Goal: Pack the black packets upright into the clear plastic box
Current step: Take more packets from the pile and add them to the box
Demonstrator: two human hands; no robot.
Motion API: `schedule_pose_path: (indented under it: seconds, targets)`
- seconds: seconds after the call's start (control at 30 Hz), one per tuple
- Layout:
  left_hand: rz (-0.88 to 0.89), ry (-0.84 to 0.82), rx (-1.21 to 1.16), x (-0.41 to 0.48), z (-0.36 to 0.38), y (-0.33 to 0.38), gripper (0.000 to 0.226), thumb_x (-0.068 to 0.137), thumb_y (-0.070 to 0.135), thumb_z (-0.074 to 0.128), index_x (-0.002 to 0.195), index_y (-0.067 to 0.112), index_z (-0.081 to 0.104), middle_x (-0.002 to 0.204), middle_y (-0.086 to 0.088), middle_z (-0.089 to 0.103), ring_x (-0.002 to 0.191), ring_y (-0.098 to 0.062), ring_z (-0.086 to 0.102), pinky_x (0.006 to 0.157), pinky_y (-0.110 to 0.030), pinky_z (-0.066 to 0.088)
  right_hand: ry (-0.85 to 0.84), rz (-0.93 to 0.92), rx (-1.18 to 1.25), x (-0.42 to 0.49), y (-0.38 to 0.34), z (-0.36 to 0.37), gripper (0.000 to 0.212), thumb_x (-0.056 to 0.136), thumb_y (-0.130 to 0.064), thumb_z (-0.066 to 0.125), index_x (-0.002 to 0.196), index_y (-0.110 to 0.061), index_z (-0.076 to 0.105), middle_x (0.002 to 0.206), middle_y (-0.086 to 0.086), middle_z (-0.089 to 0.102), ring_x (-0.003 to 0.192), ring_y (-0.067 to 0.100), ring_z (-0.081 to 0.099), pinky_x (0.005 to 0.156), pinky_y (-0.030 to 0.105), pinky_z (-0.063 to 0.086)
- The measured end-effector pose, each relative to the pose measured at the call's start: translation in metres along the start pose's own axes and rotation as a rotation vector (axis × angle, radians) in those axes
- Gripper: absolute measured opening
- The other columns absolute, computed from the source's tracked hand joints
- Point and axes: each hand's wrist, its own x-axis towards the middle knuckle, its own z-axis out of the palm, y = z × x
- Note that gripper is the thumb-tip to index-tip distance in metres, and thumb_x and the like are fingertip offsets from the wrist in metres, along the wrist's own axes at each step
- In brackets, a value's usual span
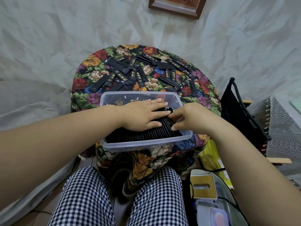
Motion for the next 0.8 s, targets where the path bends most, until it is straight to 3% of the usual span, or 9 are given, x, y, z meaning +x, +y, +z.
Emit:
schedule_pose_path:
  seconds: [0.13, 0.23, 0.37, 0.47, 0.6, 0.67, 0.73, 0.8]
  targets:
    - [-0.008, -0.006, 0.016, 0.000, 0.001, 0.000, 0.058, 0.100, 0.047, 0.020, 0.150, 0.028, -0.003, 0.158, 0.000, -0.017, 0.144, -0.014, -0.017, 0.111, -0.023, -0.010, 0.063, 0.009, -0.078, 0.005, -0.002, 0.006, 0.043, 0.078, -0.034, 0.076, 0.116, -0.016, 0.066, 0.106, 0.004, 0.070, 0.096, 0.020, 0.064, 0.085, 0.037, 0.052]
    - [-0.016, -0.012, 0.007, 0.000, 0.000, -0.001, 0.059, 0.099, 0.048, 0.021, 0.150, 0.029, -0.003, 0.158, 0.001, -0.016, 0.144, -0.013, -0.016, 0.111, -0.022, -0.009, 0.104, -0.004, -0.070, 0.004, 0.000, 0.009, 0.042, 0.079, -0.033, 0.075, 0.118, -0.019, 0.066, 0.104, 0.002, 0.070, 0.094, 0.018, 0.064, 0.085, 0.034, 0.051]
    - [-0.014, -0.020, -0.021, -0.001, -0.002, -0.001, 0.059, 0.099, 0.049, 0.024, 0.151, 0.030, 0.004, 0.159, 0.004, -0.010, 0.145, -0.012, -0.012, 0.114, -0.026, -0.001, 0.352, -0.017, 0.184, -0.012, 0.014, 0.009, 0.039, 0.082, -0.020, 0.073, 0.119, -0.023, 0.065, 0.101, -0.006, 0.068, 0.084, 0.007, 0.062, 0.079, 0.018, 0.044]
    - [-0.004, -0.008, -0.028, 0.000, -0.003, -0.001, 0.057, 0.099, 0.048, 0.026, 0.150, 0.031, 0.008, 0.159, 0.006, -0.004, 0.145, -0.012, -0.008, 0.114, -0.028, 0.004, 0.491, 0.029, 0.287, -0.019, 0.029, 0.020, 0.041, 0.081, -0.018, 0.074, 0.121, -0.024, 0.063, 0.107, -0.007, 0.063, 0.083, 0.010, 0.061, 0.076, 0.020, 0.043]
    - [0.011, 0.001, -0.059, 0.005, -0.008, 0.002, 0.056, 0.099, 0.046, 0.029, 0.150, 0.030, 0.015, 0.159, 0.007, 0.001, 0.145, -0.012, -0.003, 0.113, -0.026, 0.006, 0.447, 0.100, 0.564, -0.020, 0.037, 0.039, 0.042, 0.087, -0.017, 0.068, 0.127, -0.024, 0.059, 0.105, -0.010, 0.063, 0.087, 0.014, 0.063, 0.080, 0.027, 0.051]
    - [0.012, 0.006, -0.100, 0.008, -0.010, 0.004, 0.055, 0.099, 0.044, 0.033, 0.150, 0.028, 0.018, 0.159, 0.007, 0.003, 0.145, -0.011, 0.001, 0.111, -0.023, 0.008, 0.444, 0.117, 0.673, -0.018, 0.041, 0.045, 0.037, 0.089, -0.017, 0.065, 0.125, -0.025, 0.061, 0.096, -0.009, 0.067, 0.080, 0.010, 0.064, 0.072, 0.023, 0.053]
    - [-0.019, 0.047, -0.207, 0.012, -0.011, 0.005, 0.054, 0.099, 0.040, 0.036, 0.149, 0.027, 0.021, 0.158, 0.007, 0.008, 0.144, -0.010, 0.009, 0.110, -0.022, 0.013, 0.467, 0.097, 0.670, -0.017, 0.044, 0.050, 0.033, 0.090, -0.020, 0.064, 0.123, -0.025, 0.063, 0.091, -0.008, 0.066, 0.070, 0.003, 0.059, 0.062, 0.011, 0.044]
    - [-0.080, 0.115, -0.319, 0.016, -0.013, 0.005, 0.051, 0.100, 0.037, 0.038, 0.148, 0.025, 0.025, 0.157, 0.006, 0.015, 0.142, -0.011, 0.018, 0.110, -0.025, 0.018, 0.495, 0.080, 0.680, -0.016, 0.046, 0.054, 0.031, 0.089, -0.020, 0.065, 0.120, -0.028, 0.065, 0.091, -0.008, 0.063, 0.066, 0.002, 0.054, 0.064, 0.013, 0.040]
